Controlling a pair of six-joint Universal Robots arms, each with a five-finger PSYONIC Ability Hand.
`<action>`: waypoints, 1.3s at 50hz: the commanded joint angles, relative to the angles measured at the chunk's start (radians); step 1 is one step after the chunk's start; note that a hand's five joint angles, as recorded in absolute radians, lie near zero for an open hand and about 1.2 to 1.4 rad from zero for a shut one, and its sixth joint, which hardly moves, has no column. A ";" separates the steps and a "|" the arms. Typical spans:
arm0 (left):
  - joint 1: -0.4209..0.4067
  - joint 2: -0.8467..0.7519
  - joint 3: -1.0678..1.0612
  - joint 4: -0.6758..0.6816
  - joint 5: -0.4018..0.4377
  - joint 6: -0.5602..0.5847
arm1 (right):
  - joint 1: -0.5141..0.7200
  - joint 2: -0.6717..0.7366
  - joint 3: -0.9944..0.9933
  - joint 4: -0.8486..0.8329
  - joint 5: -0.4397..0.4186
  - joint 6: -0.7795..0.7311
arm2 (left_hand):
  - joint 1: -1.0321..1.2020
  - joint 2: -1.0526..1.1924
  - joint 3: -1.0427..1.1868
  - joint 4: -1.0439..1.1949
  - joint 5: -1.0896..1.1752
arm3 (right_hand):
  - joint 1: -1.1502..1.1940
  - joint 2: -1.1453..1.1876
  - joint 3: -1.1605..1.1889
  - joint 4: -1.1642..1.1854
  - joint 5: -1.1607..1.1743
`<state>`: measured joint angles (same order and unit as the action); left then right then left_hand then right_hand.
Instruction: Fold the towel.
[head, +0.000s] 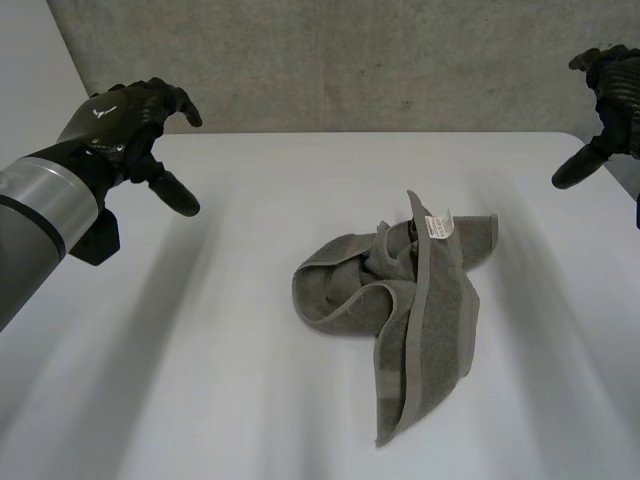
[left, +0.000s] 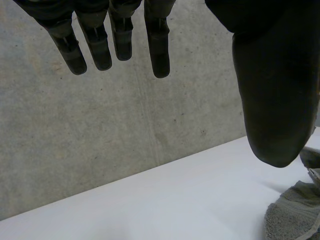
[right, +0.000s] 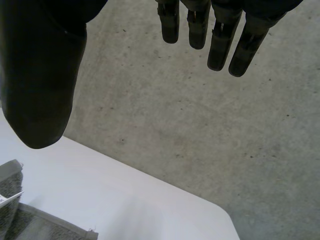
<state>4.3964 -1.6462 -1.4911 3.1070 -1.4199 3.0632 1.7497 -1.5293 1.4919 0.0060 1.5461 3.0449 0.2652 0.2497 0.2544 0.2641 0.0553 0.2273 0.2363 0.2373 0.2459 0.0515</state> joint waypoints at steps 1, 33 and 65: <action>-0.003 -0.012 -0.014 0.019 0.009 0.005 | 0.016 0.004 -0.012 0.116 -0.101 -0.035 | -0.061 -0.045 -0.050 -0.059 -0.025 | -0.053 -0.062 -0.063 -0.071 -0.052; -0.167 -0.537 0.054 0.056 0.407 0.266 | 0.275 0.291 0.145 0.028 -0.190 0.140 | 0.022 0.037 0.033 0.023 0.057 | 0.231 0.221 0.221 0.212 0.232; -0.290 -0.712 0.224 0.214 0.148 0.200 | 0.295 0.255 0.140 -0.047 -0.142 0.127 | 0.471 0.486 0.482 0.472 0.506 | 1.169 1.160 1.159 1.150 1.170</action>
<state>4.1207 -2.3612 -1.2867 3.2996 -1.2494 3.2863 2.0462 -1.2351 1.6111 -0.0520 1.4194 3.1830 0.6664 0.6707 0.6694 0.6635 0.4903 1.3313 1.2803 1.2840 1.3337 1.1499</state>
